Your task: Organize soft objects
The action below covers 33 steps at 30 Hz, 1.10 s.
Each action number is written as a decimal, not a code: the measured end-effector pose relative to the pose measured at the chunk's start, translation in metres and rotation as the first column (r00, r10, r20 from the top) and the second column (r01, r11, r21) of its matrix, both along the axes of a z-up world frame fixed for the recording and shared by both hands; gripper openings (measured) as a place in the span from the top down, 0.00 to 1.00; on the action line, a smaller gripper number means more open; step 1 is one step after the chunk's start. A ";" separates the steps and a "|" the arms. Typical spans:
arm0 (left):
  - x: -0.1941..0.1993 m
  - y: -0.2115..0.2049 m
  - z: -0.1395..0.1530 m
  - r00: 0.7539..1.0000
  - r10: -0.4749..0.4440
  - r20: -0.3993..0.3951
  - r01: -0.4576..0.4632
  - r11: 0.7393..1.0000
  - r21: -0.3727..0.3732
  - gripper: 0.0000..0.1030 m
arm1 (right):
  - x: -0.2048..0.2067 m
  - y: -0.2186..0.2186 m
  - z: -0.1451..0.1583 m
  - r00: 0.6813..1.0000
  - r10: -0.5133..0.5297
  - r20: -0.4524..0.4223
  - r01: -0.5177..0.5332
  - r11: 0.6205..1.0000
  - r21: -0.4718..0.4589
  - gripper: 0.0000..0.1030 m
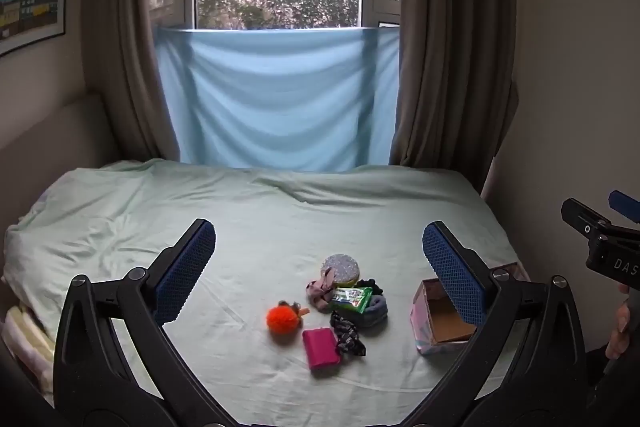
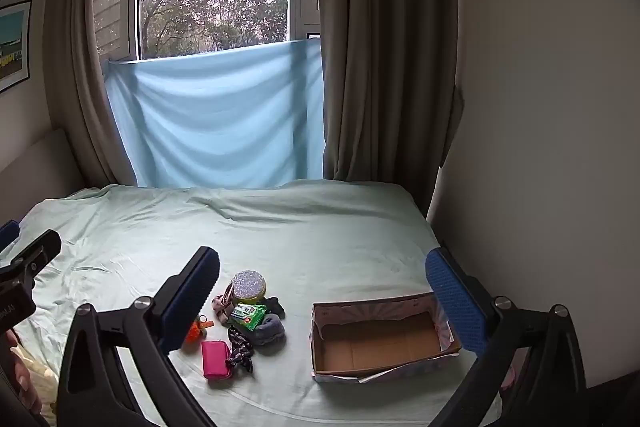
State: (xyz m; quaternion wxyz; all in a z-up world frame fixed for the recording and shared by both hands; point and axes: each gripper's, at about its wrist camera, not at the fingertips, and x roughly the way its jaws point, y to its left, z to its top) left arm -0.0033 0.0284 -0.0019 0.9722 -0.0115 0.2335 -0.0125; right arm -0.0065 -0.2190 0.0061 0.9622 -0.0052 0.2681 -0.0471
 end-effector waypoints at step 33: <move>0.007 -0.009 -0.001 1.000 -0.003 -0.005 0.003 1.000 -0.005 0.00 | 0.006 0.009 -0.005 1.000 0.003 0.010 -0.003 1.000 -0.002 0.00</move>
